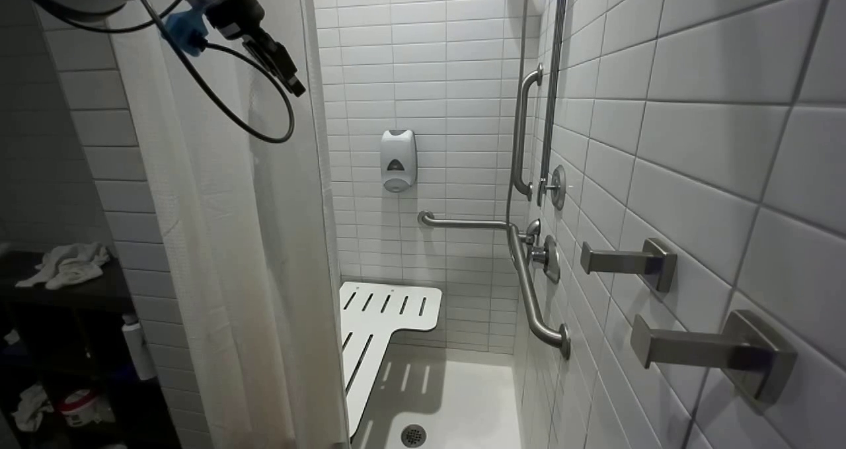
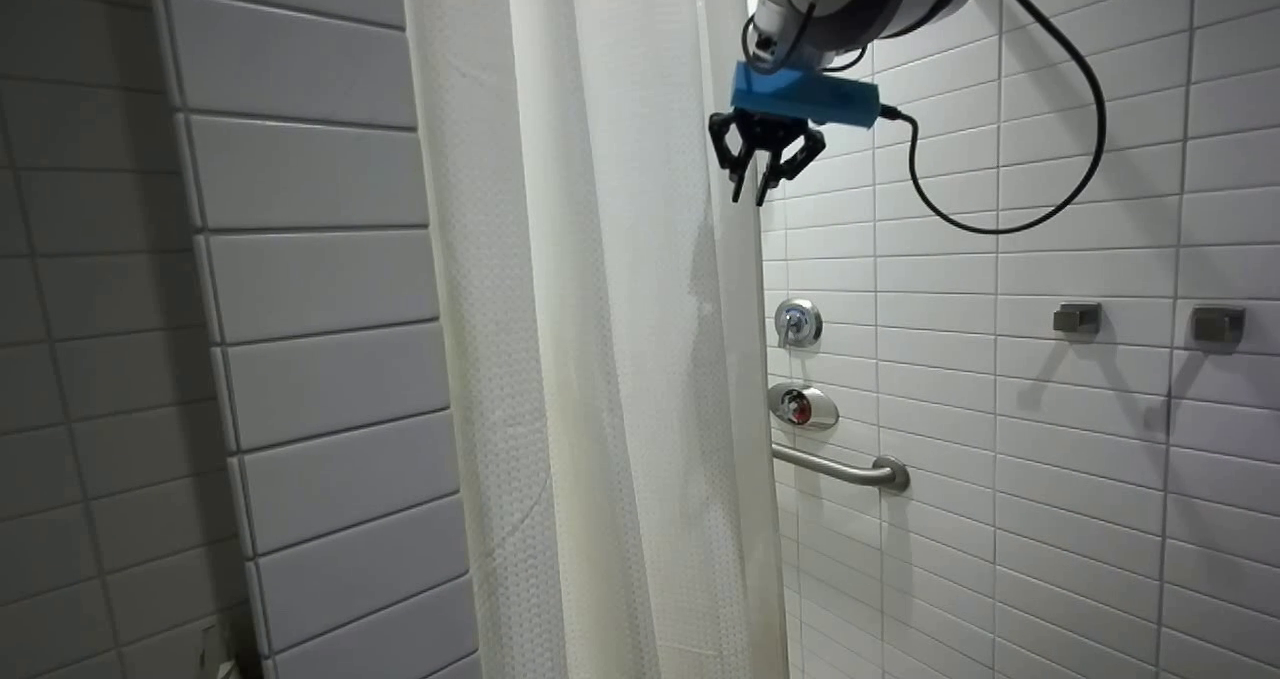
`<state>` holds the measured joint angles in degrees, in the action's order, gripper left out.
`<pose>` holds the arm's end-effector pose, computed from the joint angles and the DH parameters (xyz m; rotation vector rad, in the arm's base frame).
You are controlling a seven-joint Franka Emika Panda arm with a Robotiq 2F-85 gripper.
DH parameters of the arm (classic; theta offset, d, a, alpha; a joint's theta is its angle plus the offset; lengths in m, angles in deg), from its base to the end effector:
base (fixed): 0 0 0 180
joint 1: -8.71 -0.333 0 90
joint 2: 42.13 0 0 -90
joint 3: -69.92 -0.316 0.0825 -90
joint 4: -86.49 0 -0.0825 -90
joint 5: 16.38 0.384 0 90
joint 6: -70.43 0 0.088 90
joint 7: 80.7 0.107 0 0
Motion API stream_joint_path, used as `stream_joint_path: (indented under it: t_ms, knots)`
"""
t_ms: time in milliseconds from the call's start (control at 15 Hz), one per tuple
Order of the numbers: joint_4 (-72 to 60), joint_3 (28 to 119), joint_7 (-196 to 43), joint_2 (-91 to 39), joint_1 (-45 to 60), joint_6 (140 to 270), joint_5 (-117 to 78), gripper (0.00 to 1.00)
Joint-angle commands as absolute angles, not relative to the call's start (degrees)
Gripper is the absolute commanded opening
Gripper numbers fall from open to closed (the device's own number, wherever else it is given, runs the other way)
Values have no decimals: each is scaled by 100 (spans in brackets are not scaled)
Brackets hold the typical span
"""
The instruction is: Pull the shower curtain closed
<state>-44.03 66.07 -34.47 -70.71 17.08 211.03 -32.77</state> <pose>0.4490 -0.0298 0.6221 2.7253 -1.0323 1.1005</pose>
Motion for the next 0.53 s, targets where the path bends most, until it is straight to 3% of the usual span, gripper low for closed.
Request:
stream_joint_path:
  t_ms: [0,67,200,467]
  knots:
    - [-4432,6566,-3666,-7068,1791,21192,-3094,0]
    - [-4437,6561,-3673,-7075,1800,21193,-3096,40]
    - [-4450,6531,-3658,-7093,1839,21187,-3125,36]
    - [-4433,6447,-3514,-7098,1961,21139,-3220,58]
